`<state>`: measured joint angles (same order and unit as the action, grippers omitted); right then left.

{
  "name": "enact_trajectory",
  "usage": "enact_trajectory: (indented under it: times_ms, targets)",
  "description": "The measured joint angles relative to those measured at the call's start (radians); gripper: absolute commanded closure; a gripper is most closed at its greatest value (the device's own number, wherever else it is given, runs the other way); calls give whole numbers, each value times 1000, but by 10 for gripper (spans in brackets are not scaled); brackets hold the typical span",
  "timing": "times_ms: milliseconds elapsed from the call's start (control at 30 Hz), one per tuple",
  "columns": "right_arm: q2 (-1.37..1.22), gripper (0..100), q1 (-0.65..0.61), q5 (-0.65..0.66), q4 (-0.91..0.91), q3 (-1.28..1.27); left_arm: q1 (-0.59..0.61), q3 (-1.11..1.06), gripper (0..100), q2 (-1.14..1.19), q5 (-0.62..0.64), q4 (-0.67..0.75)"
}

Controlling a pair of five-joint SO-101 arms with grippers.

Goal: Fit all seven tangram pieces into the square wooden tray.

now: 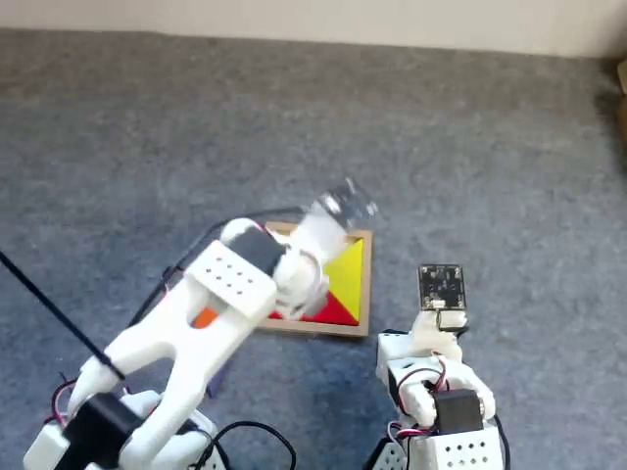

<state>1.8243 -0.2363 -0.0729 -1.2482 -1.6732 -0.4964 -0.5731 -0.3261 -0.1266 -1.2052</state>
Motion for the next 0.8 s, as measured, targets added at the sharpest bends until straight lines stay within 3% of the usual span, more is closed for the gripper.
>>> enact_trajectory:
  times_ms: [233,467,700,800]
  targets:
    - [0,992,0,0,0,0,61,112,955,230,0,175]
    - [0,992,0,0,0,0,74,302,951,509,0,204]
    - [0,992,0,0,0,0,87,399,743,598,-64,149]
    - [0,992,0,0,0,0,91,404,720,598,-55,101]
